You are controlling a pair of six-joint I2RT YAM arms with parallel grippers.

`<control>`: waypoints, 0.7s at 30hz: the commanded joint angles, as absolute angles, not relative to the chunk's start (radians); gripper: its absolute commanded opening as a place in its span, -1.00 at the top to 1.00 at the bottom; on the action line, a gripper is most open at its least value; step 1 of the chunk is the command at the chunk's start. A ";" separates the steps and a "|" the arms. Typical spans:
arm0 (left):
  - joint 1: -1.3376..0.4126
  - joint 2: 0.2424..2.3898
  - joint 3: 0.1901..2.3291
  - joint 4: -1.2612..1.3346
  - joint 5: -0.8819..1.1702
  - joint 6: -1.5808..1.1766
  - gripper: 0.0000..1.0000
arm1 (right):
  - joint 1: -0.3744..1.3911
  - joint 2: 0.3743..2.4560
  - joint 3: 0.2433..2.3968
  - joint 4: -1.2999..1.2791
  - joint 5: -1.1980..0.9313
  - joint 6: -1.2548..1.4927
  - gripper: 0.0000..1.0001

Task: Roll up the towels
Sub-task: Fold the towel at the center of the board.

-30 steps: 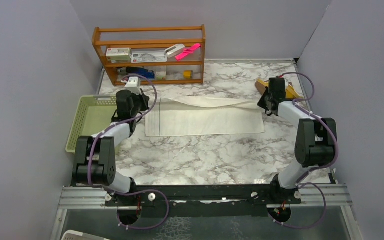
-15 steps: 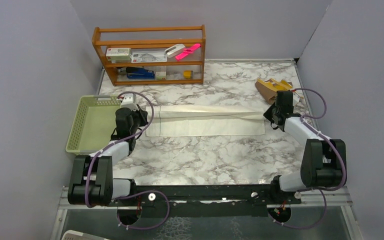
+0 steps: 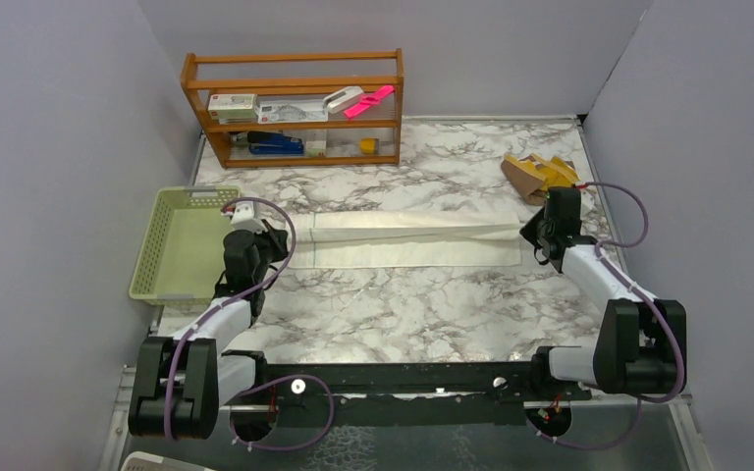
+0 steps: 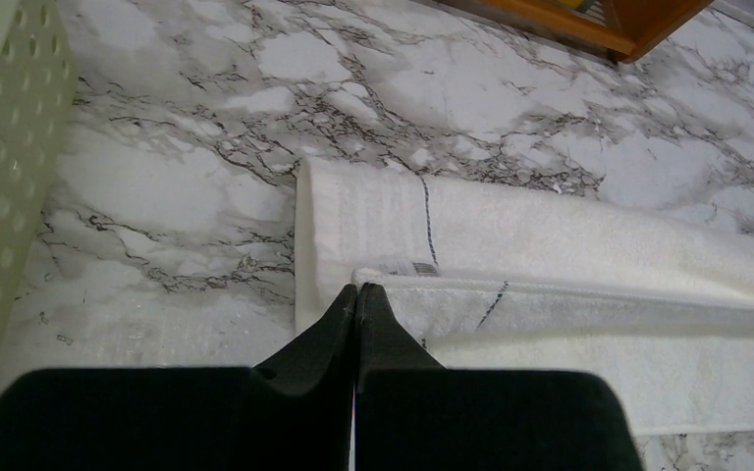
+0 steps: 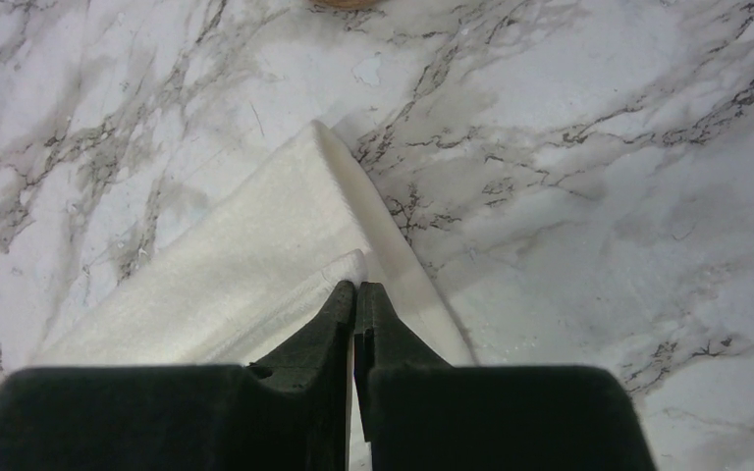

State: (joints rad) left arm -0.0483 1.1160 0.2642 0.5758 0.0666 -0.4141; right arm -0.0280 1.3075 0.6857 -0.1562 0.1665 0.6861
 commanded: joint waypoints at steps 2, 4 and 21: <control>-0.049 1.145 0.275 0.578 0.076 -0.461 1.00 | -0.039 1.273 0.636 -0.152 0.176 0.714 0.91; -0.050 1.153 0.277 0.562 0.080 -0.478 1.00 | -0.038 1.261 0.618 -0.163 0.184 0.736 0.89; -0.074 0.858 0.236 0.443 -0.011 -0.562 -0.43 | -0.037 1.044 0.587 -0.131 0.184 0.722 -0.21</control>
State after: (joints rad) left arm -0.0586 0.9352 0.2256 0.4534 0.0238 -0.5262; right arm -0.0334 1.0576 0.5522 -0.1761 0.1890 0.7826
